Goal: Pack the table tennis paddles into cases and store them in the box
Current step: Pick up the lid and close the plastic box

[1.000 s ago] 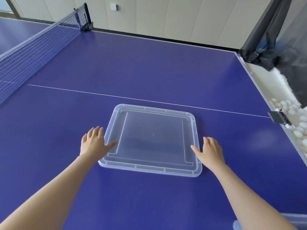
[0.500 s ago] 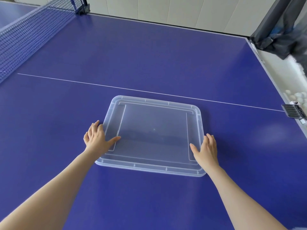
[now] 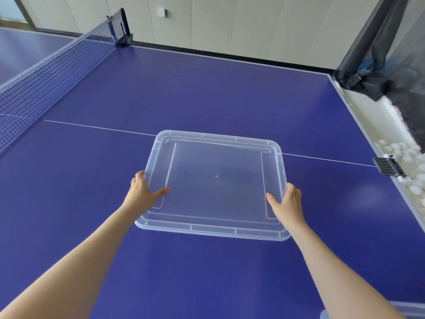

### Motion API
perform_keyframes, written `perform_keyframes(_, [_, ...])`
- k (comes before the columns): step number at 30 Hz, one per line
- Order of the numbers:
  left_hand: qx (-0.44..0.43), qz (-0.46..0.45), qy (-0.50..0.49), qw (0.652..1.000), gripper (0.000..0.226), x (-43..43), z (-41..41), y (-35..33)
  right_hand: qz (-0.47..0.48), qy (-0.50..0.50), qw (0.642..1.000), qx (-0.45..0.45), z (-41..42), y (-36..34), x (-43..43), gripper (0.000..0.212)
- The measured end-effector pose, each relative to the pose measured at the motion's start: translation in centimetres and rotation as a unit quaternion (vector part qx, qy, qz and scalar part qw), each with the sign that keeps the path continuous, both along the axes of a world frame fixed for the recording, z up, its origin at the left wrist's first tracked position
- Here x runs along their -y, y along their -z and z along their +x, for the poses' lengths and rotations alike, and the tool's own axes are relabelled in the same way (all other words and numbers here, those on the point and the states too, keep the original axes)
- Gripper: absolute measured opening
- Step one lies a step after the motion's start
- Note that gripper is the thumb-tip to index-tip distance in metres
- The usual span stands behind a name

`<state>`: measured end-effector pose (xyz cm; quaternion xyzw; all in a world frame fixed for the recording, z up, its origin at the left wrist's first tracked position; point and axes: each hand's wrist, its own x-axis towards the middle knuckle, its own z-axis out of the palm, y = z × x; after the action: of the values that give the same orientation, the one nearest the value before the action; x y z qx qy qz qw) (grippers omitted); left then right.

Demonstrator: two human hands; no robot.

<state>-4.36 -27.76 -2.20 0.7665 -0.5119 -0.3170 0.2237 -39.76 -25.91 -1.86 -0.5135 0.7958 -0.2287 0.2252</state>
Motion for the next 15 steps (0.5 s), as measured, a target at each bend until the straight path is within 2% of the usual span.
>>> perform_keyframes(15, [-0.022, -0.045, 0.015, 0.999, 0.088, -5.3, -1.2, -13.1, -0.024, 0.013, 0.999, -0.02, -2.6, -12.0, -6.4, 0.063])
